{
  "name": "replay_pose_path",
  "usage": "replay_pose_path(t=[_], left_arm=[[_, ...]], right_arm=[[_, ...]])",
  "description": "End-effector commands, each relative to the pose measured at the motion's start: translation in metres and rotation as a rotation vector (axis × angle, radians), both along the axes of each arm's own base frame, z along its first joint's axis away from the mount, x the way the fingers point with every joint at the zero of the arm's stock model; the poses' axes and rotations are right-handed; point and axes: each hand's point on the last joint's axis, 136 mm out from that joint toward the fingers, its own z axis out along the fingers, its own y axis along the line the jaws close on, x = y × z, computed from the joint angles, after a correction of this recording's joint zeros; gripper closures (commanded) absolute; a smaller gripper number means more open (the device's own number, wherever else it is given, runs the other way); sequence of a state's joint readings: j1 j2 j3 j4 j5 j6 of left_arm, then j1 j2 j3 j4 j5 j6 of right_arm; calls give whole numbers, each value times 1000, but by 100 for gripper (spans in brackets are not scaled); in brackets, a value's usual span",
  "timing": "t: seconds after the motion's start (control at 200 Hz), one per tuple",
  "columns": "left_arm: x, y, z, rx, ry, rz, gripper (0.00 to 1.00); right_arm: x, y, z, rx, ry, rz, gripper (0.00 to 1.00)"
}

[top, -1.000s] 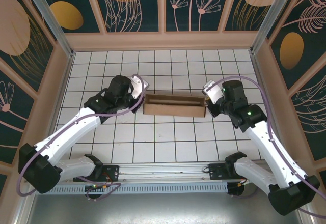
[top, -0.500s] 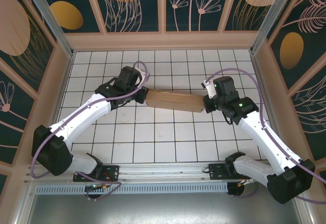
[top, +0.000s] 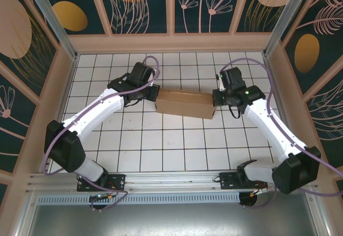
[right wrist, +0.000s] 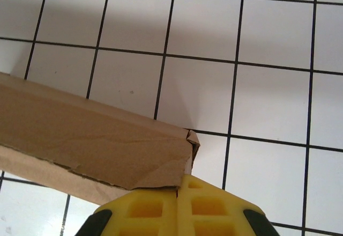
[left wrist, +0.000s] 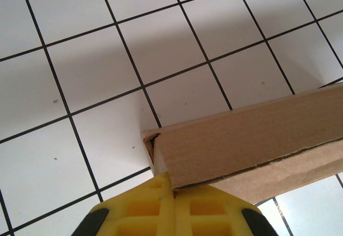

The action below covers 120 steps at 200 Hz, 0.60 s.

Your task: Fold the paper box

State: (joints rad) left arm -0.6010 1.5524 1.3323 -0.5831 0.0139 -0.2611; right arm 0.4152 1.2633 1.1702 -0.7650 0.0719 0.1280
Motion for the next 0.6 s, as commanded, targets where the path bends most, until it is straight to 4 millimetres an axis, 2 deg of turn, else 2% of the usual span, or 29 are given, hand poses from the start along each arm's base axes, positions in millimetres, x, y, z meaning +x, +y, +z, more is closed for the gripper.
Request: replay_pose_path(t=[0.0, 0.195, 0.425, 0.596], left_arm=[[-34, -41, -10, -104, 147, -154, 100], [-34, -42, -7, -108, 158, -147, 100], [-35, -40, -18, -86, 175, -141, 100], [-33, -38, -18, -74, 167, -135, 100]], right_arm=[[-5, 43, 2, 183, 89, 65, 100], [3, 39, 3, 234, 105, -10, 100], [11, 31, 2, 289, 100, -91, 100], [13, 30, 2, 291, 103, -101, 100]])
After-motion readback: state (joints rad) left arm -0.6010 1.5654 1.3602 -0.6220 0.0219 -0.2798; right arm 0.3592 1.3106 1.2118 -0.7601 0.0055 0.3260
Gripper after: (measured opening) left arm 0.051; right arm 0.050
